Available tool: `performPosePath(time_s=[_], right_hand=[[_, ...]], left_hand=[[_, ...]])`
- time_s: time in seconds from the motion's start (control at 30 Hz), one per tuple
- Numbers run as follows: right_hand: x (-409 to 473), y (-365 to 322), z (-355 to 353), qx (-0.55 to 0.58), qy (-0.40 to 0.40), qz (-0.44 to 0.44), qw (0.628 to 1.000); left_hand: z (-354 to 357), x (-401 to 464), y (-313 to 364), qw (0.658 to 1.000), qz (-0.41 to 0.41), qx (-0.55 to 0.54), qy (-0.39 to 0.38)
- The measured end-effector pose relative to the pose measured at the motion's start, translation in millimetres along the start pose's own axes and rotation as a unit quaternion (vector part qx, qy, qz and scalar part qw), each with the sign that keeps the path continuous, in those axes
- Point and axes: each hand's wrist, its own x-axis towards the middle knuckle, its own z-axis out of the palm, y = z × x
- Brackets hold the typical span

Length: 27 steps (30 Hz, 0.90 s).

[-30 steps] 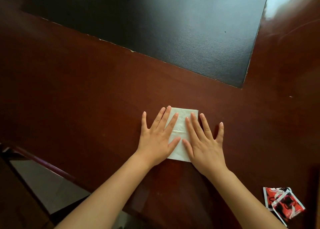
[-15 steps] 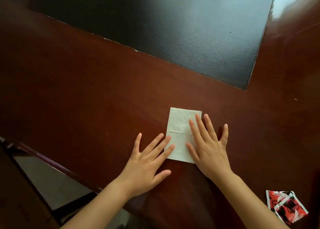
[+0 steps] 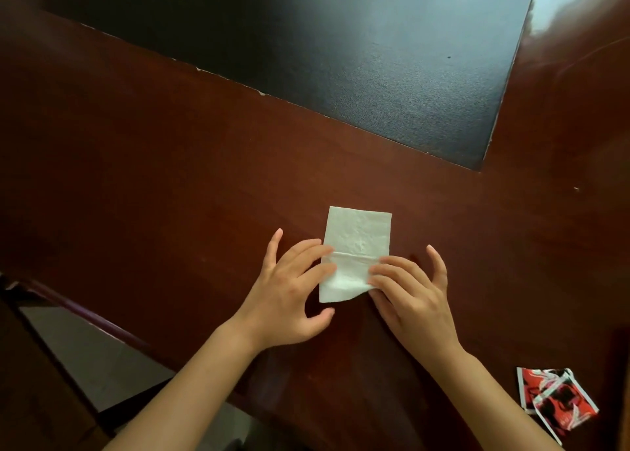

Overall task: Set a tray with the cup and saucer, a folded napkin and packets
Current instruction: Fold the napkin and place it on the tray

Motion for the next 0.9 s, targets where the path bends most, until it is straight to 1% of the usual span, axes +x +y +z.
performPosePath(time_s=[0.17,0.3,0.37,0.43,0.5,0.6,0.67,0.77,0.87,0.9], right_hand=[[4,0,-4,0.037,-0.017,0.018,0.999],[4,8,-7,0.043,-0.076,0.025,0.996],[6,10,-6,0.039,-0.081,0.037,0.995],[11,10,-4,0.047,-0.065,0.063,0.995],[19,7,-1,0.054,-0.028,0.103,0.993],[36,2,3,0.053,0.023,0.183,0.981],[45,1,5,0.057,0.034,0.225,0.972],[53,0,5,0.051,0.034,0.248,0.967],[53,0,7,0.040,0.037,0.245,0.968],[52,0,8,0.041,0.037,0.240,0.969]], left_hand=[[1,8,-4,0.999,-0.014,-0.032,0.034],[7,15,0,0.994,-0.048,-0.050,0.090],[9,19,2,0.985,-0.083,-0.081,0.126],[11,25,4,0.974,-0.122,-0.107,0.159],[12,30,7,0.965,-0.151,-0.112,0.185],[13,36,12,0.953,-0.188,-0.119,0.207],[15,38,14,0.945,-0.214,-0.120,0.214],[17,40,16,0.946,-0.217,-0.098,0.218],[18,38,17,0.950,-0.218,-0.039,0.221],[18,37,18,0.954,-0.210,-0.021,0.211]])
